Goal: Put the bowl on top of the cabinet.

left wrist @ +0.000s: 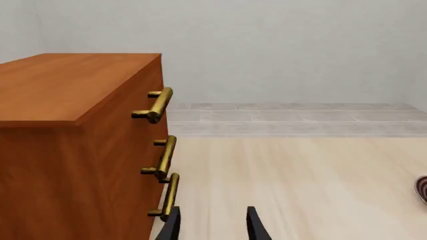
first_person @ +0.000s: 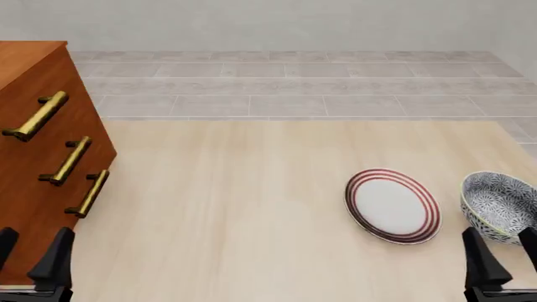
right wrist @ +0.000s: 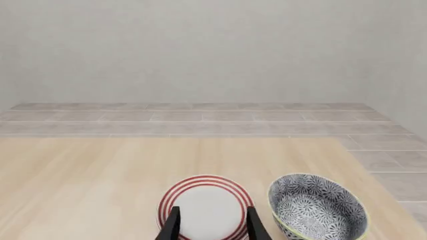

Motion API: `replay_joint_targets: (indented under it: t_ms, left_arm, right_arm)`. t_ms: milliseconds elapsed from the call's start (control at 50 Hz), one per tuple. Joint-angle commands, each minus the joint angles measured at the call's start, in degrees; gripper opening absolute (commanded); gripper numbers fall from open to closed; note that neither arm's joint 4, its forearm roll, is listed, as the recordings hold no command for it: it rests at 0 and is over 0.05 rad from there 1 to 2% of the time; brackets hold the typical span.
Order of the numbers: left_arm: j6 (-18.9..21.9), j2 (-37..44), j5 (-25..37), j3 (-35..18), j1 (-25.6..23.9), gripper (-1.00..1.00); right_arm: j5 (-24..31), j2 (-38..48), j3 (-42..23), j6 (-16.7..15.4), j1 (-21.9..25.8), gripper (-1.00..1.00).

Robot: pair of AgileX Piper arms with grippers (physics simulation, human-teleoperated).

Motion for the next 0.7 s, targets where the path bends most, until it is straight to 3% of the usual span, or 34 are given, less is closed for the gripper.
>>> replay_joint_targets:
  t_ms: [20,360,700]
  left_arm:
    - [0.06,0.37,-0.15,-0.2,0.07,1.0]
    - [0.19,0.34,-0.16,-0.2,-0.02,1.0]
    - [0.1,0.49,-0.28,-0.15,-0.18,1.0]
  right_arm:
    - [-0.06,0.31,-0.15,-0.11,0.15,1.0]
    - [0.51,0.6,-0.72,-0.78,-0.32,1.0]
    - [2.85,8.02,-10.2,-3.65,0.33,1.0]
